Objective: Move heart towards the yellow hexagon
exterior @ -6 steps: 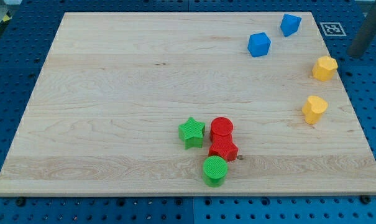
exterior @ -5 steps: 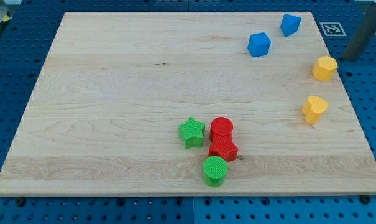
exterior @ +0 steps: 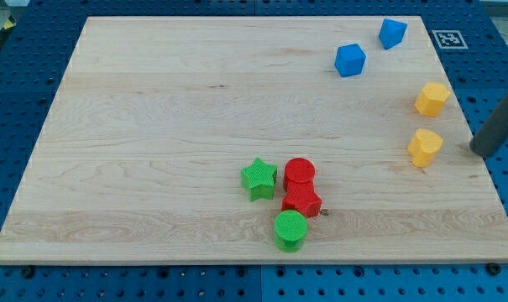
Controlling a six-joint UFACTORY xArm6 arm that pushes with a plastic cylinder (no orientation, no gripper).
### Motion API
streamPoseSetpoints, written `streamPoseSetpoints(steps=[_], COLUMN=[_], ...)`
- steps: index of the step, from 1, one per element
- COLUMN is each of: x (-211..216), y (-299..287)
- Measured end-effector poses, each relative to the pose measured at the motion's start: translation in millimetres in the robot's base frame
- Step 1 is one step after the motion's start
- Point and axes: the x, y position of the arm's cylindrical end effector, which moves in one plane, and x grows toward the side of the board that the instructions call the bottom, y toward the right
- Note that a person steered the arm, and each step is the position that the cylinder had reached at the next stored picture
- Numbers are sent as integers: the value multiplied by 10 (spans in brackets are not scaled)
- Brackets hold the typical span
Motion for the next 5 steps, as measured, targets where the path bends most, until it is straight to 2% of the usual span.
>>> streamPoseSetpoints(steps=[1, 2, 3, 5], x=[357, 515, 515, 18], y=[-190, -431, -698, -755])
